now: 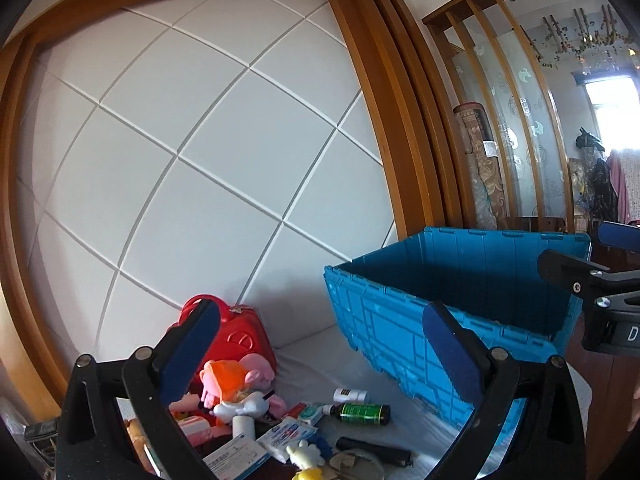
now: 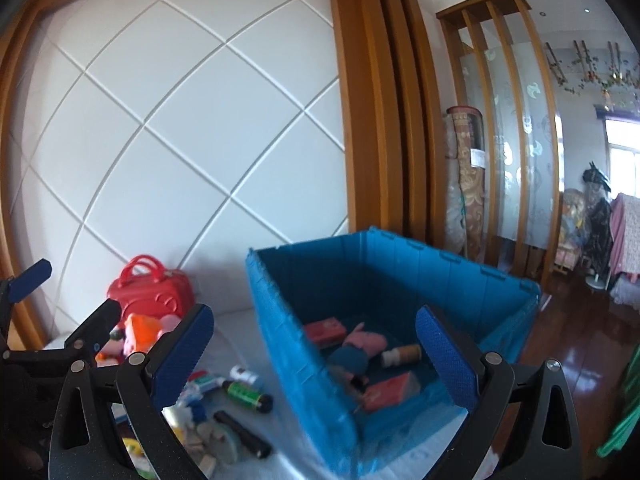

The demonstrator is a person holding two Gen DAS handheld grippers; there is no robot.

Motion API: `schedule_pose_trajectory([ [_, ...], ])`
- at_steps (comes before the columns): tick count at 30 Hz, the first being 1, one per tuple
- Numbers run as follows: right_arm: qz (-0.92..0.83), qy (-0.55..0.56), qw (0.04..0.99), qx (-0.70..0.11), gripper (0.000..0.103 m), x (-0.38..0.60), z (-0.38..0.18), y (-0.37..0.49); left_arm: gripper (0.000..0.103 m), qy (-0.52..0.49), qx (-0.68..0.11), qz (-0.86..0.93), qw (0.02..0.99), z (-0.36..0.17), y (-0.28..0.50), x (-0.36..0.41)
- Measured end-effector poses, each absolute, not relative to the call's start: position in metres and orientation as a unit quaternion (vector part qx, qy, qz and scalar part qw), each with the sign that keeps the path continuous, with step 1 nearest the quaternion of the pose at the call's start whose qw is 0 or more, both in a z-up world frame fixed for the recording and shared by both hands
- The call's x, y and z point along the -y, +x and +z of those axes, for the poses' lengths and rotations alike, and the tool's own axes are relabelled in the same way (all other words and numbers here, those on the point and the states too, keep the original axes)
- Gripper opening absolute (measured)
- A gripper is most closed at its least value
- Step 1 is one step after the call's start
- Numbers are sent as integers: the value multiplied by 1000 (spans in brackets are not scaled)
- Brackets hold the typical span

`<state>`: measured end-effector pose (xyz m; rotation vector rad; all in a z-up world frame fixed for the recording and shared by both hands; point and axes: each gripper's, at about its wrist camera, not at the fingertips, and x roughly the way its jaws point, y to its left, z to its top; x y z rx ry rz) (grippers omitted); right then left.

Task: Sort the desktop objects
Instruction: 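Move both open tools back from the crate over the pile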

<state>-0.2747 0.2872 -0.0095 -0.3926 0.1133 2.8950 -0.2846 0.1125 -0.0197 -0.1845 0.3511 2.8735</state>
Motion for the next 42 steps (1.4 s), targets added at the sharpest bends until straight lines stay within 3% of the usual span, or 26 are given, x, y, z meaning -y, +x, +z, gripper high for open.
schedule_pose_trajectory([
  [21, 973, -229, 17, -28, 103, -238, -79, -227, 103, -150, -118, 981, 25, -96, -212, -65],
  [34, 974, -227, -2, -3, 103, -266, -98, -197, 103, -212, -117, 969, 55, -166, -168, -97],
  [42, 966, -253, -47, 35, 103, -242, -126, -221, 103, -249, -106, 963, 14, -203, -172, -54],
])
